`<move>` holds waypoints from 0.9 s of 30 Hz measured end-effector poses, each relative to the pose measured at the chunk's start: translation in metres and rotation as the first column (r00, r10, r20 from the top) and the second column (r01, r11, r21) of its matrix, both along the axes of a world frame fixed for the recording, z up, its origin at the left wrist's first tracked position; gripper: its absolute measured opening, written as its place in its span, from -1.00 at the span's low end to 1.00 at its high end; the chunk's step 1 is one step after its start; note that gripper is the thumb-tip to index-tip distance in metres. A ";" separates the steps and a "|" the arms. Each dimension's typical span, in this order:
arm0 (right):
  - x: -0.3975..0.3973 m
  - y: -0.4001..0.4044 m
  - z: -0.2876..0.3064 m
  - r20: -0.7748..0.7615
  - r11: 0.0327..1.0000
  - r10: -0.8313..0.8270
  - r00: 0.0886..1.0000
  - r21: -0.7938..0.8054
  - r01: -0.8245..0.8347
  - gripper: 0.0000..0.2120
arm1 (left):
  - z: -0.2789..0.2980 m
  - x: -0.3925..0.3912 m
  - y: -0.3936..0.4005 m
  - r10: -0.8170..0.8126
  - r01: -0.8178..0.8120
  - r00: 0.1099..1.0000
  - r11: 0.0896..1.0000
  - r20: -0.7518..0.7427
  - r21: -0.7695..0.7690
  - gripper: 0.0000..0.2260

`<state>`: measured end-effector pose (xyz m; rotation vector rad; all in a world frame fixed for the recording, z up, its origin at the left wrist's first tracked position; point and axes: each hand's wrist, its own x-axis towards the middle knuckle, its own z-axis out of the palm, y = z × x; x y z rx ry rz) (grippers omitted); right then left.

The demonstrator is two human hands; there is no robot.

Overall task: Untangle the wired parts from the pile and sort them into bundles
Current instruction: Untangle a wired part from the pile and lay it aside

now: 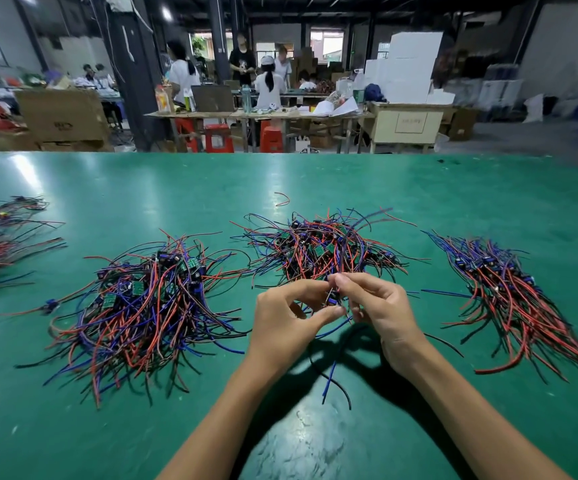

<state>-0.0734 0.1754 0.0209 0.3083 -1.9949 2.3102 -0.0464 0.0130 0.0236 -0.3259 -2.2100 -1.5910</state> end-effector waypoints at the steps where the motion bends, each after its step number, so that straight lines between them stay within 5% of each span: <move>1: 0.001 -0.001 0.000 -0.018 1.000 0.010 1.000 0.000 -0.010 -0.74 | 0.000 0.000 -0.001 -0.002 0.002 1.000 1.000 0.004 -0.002 -0.74; 5: 0.001 -0.005 0.001 -0.073 0.998 -0.039 0.997 0.043 0.043 -0.76 | 0.009 -0.004 -0.011 0.060 -0.060 0.998 0.997 0.003 0.050 -0.84; 8: -0.004 0.002 -0.007 -0.275 0.848 -0.310 0.910 0.353 0.396 -0.87 | 0.016 -0.008 -0.037 0.378 -0.369 0.917 0.925 -0.125 0.090 -0.91; 10: -0.007 0.007 -0.010 -0.344 0.649 -0.437 0.831 0.519 0.556 -0.80 | 0.013 -0.011 -0.063 0.670 -0.697 0.704 0.715 -0.236 -0.047 -0.88; 12: -0.012 0.011 -0.011 -0.302 0.533 -0.471 0.829 0.651 0.540 -0.70 | 0.006 -0.013 -0.086 0.861 -0.877 0.471 0.433 -0.193 -0.209 -0.78; 15: -0.022 0.012 -0.013 -0.286 0.412 -0.426 0.858 0.783 0.466 -0.66 | 0.005 -0.012 -0.093 0.932 -0.893 0.361 0.334 -0.036 -0.300 -0.75; 17: -0.025 0.010 -0.013 -0.288 0.431 -0.412 0.864 0.774 0.464 -0.75 | 0.006 -0.011 -0.089 0.929 -0.888 0.368 0.338 -0.041 -0.314 -0.80; 20: -0.023 0.009 -0.009 -0.243 0.642 -0.420 0.875 0.601 0.475 -0.83 | 0.008 -0.012 -0.085 0.934 -0.899 0.354 0.325 -0.050 -0.293 -0.74; 22: -0.017 0.008 -0.004 -0.294 0.744 -0.436 0.850 0.413 0.525 -0.85 | 0.011 -0.011 -0.080 0.893 -0.898 0.419 0.383 -0.162 -0.215 -0.75; 24: -0.005 0.005 0.003 -0.441 0.768 -0.397 0.805 0.320 0.555 -0.87 | 0.013 -0.010 -0.065 0.743 -0.776 0.627 0.621 -0.233 -0.111 -0.91; 27: 0.014 -0.007 0.005 -0.647 0.812 -0.145 0.749 0.355 0.464 -0.92 | 0.012 -0.011 -0.031 0.339 -0.347 0.935 0.935 0.103 0.075 -0.76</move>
